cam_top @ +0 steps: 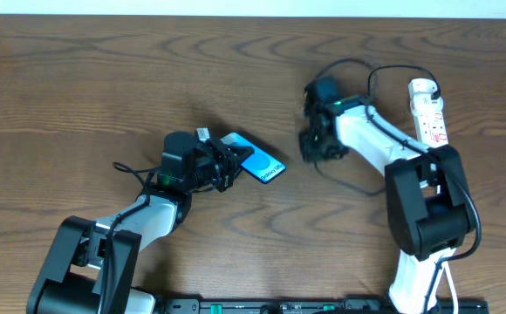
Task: Plug charger to phone and switch on socket
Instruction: 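Move the right gripper to the black USB-C cable near the power strip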
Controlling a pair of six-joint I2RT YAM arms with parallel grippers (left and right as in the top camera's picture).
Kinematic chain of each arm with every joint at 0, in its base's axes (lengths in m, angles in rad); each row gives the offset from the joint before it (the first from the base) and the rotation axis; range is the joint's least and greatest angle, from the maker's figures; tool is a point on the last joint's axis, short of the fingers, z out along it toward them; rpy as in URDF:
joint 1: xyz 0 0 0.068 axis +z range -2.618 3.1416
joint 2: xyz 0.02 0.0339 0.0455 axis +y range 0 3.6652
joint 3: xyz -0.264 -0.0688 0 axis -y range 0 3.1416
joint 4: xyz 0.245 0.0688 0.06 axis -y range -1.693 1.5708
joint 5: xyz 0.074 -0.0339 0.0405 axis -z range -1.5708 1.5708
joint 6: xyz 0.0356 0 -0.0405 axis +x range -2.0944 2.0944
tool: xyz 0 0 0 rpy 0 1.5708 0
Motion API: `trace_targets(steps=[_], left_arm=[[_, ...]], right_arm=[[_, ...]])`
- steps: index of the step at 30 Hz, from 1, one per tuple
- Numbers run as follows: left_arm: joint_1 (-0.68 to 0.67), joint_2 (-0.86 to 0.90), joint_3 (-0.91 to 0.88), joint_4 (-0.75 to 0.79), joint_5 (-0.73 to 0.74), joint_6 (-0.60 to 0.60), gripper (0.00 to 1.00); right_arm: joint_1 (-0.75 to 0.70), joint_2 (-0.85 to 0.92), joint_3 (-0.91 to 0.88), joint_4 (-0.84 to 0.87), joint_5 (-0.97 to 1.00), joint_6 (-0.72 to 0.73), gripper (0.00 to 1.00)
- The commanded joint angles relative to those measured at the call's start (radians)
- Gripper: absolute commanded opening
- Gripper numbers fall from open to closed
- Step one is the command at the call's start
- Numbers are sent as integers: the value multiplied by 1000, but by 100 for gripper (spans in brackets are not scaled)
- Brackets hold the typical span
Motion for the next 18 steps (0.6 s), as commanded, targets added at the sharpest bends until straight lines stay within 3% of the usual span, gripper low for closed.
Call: trace_targets(steps=[1,7,12,13,14,15,18], left_arm=[[-2,-2,24,8,24,21,8],[-2,-2,24,7,25,21,8],[-2,-2,23,8,43,21,8],[-2,-2,23,8,43,21,8],[-2,-2,23,8,43,21,8],[-2,-2,23,7,43,21,8],[-2,-2,23,8,43,21,8]], right_arm=[[47,66,-77,-150,31,-70,7],[44,66,-75,-168,34,14,38],[33,66,61,-221,80,16,61],[31,66,92,-221,90,16,68],[26,66,129,-206,109,17,84],[22,66,151,-167,121,31,92],[9,66,160,-44,127,127,99]])
